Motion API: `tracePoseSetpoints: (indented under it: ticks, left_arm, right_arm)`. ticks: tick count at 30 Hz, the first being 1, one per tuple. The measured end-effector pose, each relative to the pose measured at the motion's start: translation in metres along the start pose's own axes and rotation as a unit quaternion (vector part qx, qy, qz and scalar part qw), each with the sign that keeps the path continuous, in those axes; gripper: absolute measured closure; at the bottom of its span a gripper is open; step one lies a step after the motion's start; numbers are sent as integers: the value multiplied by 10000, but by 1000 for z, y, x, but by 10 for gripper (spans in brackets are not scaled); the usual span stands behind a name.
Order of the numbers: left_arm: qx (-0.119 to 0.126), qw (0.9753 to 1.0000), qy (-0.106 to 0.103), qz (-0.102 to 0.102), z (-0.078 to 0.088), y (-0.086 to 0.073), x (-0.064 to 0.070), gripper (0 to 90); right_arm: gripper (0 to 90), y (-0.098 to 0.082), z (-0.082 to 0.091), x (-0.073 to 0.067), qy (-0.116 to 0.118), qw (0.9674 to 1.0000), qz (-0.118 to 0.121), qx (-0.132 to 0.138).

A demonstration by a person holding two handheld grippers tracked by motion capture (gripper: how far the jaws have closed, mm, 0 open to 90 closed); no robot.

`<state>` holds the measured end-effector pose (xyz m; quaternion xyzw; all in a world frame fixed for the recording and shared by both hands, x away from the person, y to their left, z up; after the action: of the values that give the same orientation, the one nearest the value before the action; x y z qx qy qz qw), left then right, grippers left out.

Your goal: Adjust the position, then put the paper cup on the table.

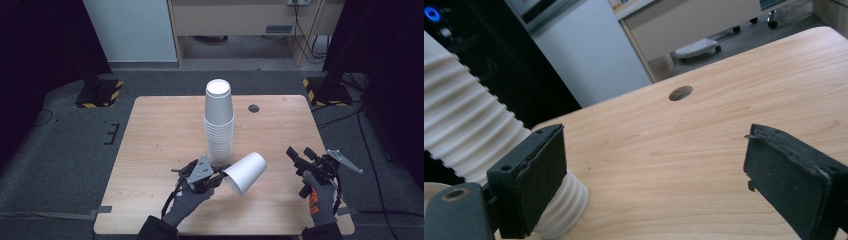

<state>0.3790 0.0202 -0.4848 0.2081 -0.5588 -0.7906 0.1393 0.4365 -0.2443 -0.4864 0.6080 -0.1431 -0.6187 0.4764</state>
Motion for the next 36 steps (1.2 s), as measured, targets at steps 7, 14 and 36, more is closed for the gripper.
tracePoseSetpoints:
  ticks: [7,14,36]
  left_arm:
    - [-86,9999,-34,55,14,-7,-1,852]
    - [-216,9996,3,173,33,-19,-6,851]
    - [-851,9935,461,594,98,-64,-33,852]
  right_arm:
    - [104,-3,-1,3,-169,9995,262,-96]
    - [104,-7,-2,7,-340,9979,517,-202]
    - [100,-19,-4,20,-761,9889,1170,-501]
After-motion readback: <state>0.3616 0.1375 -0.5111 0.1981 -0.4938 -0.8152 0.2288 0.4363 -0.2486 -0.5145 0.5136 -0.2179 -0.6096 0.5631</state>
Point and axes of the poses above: each handheld gripper's, and its own axes: z roughly backward along the jaws, y roughly out of its top, x roughly to its right, the point moved 9 cm from there along -z, roughly forward along the jaws, and after that the axes turned 10 degrees about -z, right-handed, at the moved point
